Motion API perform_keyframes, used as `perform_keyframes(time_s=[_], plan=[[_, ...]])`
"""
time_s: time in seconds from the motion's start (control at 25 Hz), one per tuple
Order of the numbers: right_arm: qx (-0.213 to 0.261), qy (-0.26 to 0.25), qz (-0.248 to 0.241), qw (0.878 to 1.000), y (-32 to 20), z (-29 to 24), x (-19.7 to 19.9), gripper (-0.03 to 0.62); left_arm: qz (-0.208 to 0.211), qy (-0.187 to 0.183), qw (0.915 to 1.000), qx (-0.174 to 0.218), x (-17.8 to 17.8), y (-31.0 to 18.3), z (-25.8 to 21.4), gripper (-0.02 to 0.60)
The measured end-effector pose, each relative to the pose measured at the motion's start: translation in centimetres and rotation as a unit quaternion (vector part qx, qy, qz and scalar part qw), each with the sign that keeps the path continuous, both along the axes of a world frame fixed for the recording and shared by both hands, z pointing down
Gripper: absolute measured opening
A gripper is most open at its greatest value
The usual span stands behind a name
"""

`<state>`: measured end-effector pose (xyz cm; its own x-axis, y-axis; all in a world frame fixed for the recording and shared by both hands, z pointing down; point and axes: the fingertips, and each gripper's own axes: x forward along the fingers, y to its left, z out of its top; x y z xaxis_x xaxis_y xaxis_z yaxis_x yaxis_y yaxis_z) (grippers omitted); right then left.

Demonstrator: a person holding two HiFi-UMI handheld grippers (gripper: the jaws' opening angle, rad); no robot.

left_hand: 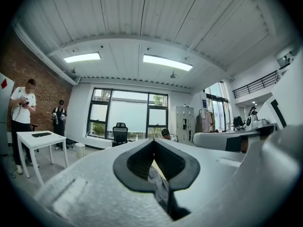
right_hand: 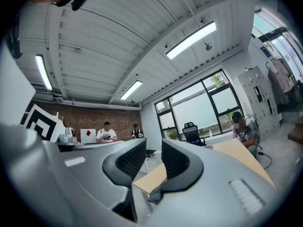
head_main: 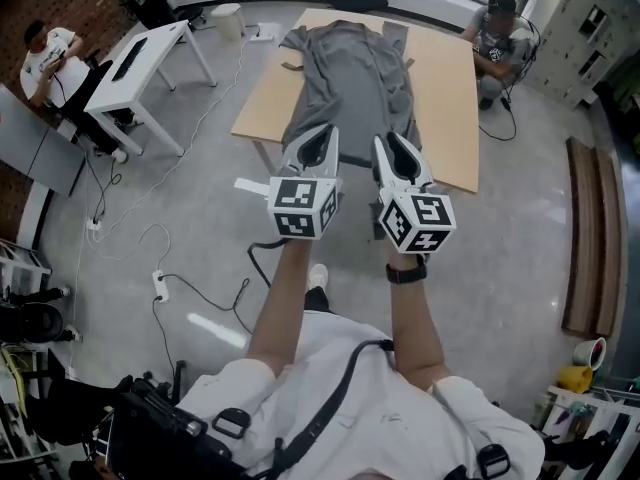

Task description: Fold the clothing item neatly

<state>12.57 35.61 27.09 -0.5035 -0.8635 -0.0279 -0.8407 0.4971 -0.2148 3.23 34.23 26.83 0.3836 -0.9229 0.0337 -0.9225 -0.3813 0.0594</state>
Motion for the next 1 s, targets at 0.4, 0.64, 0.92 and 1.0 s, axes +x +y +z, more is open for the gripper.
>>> perform_keyframes(time_s=[0.4, 0.64, 0.92, 1.0], plan=[[0.013, 0.028, 0.014, 0.999, -9.7, -0.7, -4.0, 0.061, 0.026, 0.002, 0.9996, 0.009, -3.2, -10.5, -0.6, 0.000], [0.015, 0.031, 0.009, 0.999, -15.5, -0.5, -7.8, 0.061, 0.031, -0.002, 0.9995, 0.011, -6.5, -16.1, -0.4, 0.000], [0.013, 0.035, 0.003, 0.999, -19.8, 0.5, -11.2, 0.061, 0.055, 0.005, 0.9984, 0.010, -8.7, -19.8, 1.0, 0.000], [0.007, 0.040, 0.001, 0.999, -20.8, 1.2, -11.6, 0.061, 0.055, 0.007, 0.9984, 0.002, -9.1, -20.9, 1.9, 0.000]])
